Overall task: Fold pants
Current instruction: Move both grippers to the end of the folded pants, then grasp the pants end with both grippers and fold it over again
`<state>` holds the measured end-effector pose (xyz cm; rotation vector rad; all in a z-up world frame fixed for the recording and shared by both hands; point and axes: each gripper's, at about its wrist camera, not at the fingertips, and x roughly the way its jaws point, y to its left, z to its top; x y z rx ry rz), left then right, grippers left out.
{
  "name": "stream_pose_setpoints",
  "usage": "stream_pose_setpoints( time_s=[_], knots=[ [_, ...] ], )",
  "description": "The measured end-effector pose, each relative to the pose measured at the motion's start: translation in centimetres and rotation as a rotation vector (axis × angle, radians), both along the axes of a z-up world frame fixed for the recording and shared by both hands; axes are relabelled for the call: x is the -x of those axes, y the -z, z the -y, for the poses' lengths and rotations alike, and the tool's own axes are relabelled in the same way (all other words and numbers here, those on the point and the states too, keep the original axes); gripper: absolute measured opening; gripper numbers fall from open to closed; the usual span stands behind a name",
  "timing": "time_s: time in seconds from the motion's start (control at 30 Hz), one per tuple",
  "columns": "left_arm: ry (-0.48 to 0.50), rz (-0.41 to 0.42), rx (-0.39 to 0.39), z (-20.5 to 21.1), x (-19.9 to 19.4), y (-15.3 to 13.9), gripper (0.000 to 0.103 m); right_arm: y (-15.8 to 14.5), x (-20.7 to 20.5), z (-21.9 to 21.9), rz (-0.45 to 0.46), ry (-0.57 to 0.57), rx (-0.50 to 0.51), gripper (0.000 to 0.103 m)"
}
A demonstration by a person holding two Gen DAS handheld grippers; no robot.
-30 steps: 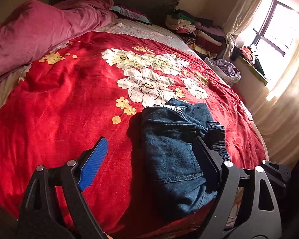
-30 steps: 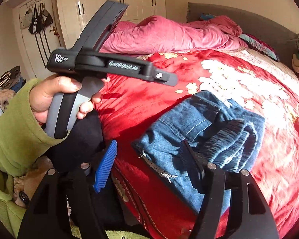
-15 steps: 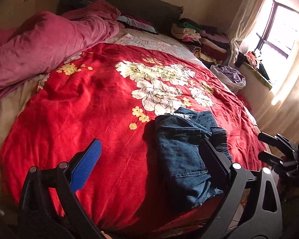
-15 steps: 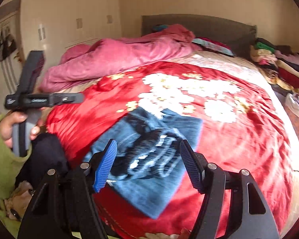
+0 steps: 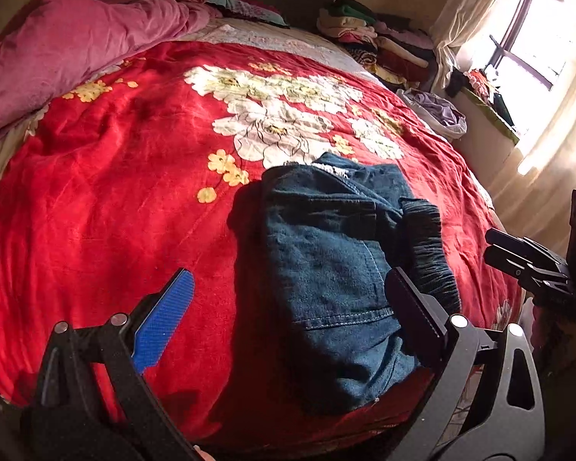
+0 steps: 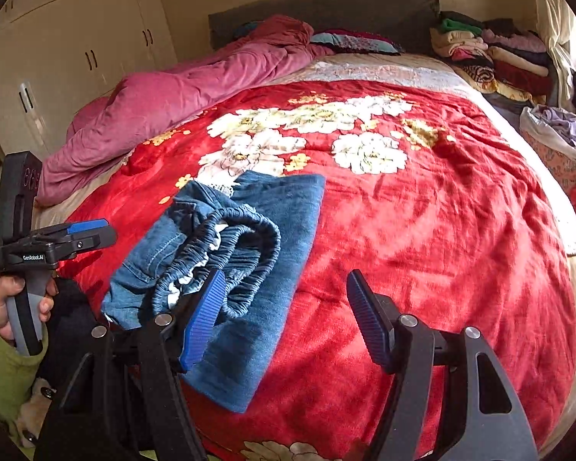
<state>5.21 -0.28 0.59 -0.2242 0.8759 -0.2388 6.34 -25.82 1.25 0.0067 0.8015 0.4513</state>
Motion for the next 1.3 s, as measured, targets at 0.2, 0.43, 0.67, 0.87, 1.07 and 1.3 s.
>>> stream_pose_setpoints(
  time_s=[0.2,0.43,0.67,0.87,1.07,1.3],
  knots=[
    [0.033,-0.067,0.012,1.2,-1.3,2.6,0.093,2.0,-1.5,0.1,-0.083,0.005,-0.064,0.065],
    [0.037,-0.067,0.004,1.5,-2.2,3.5,0.093,3.4,-3.4,0.0,-0.156,0.014,-0.119,0.065],
    [0.047,-0.062,-0.012,2.2,-2.9,3.8,0.093,5.0,-5.3,-0.8,-0.214,0.006,-0.129,0.06],
    [0.064,-0.054,-0.03,2.8,-3.4,3.9,0.089,5.2,-5.9,-1.3,-0.217,-0.017,-0.154,0.059],
    [0.078,-0.05,-0.038,3.4,-3.6,3.9,0.081,5.7,-6.4,-1.7,-0.231,-0.046,-0.212,0.058],
    [0.093,-0.048,-0.023,4.2,-3.6,3.7,0.059,6.1,-6.1,-2.3,-0.217,-0.106,-0.239,0.04]
  ],
)
